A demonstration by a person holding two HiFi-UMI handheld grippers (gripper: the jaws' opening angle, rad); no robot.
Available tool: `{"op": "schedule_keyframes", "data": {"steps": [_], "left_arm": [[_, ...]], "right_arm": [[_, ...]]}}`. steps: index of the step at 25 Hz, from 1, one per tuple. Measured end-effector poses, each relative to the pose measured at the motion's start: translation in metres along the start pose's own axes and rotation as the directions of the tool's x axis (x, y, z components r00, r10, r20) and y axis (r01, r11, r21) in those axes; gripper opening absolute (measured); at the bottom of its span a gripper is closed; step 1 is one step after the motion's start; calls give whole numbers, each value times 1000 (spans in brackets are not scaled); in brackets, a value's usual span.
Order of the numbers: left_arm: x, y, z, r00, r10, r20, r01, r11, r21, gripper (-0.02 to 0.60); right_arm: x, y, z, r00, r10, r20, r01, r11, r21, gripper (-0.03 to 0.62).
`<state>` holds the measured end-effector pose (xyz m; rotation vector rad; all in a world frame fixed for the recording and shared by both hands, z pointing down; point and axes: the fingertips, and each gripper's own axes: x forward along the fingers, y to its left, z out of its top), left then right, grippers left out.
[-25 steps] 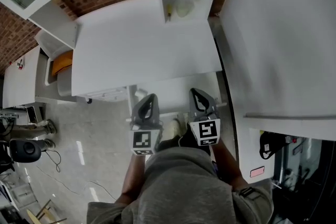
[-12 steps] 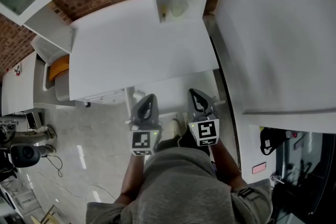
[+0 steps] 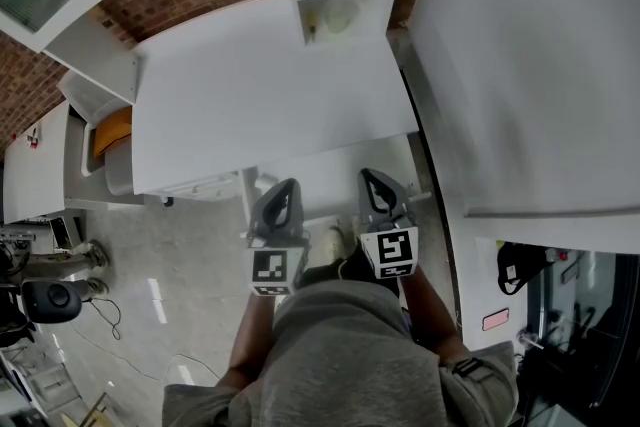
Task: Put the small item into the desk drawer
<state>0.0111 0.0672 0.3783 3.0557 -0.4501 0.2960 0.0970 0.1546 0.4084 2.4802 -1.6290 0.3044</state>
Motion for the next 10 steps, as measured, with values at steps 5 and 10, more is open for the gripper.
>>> {"op": "schedule_keyframes", "data": {"steps": [5, 10], "left_arm": [[4, 3, 1, 1000, 0, -3, 0, 1000, 5, 12], [7, 5, -1, 1000, -3, -11, 3, 1000, 10, 12]], "right_arm": [[5, 0, 2, 1000, 2, -1, -2, 1000, 0, 3], [9, 0, 3, 1000, 4, 0, -4, 1000, -3, 3]]}}
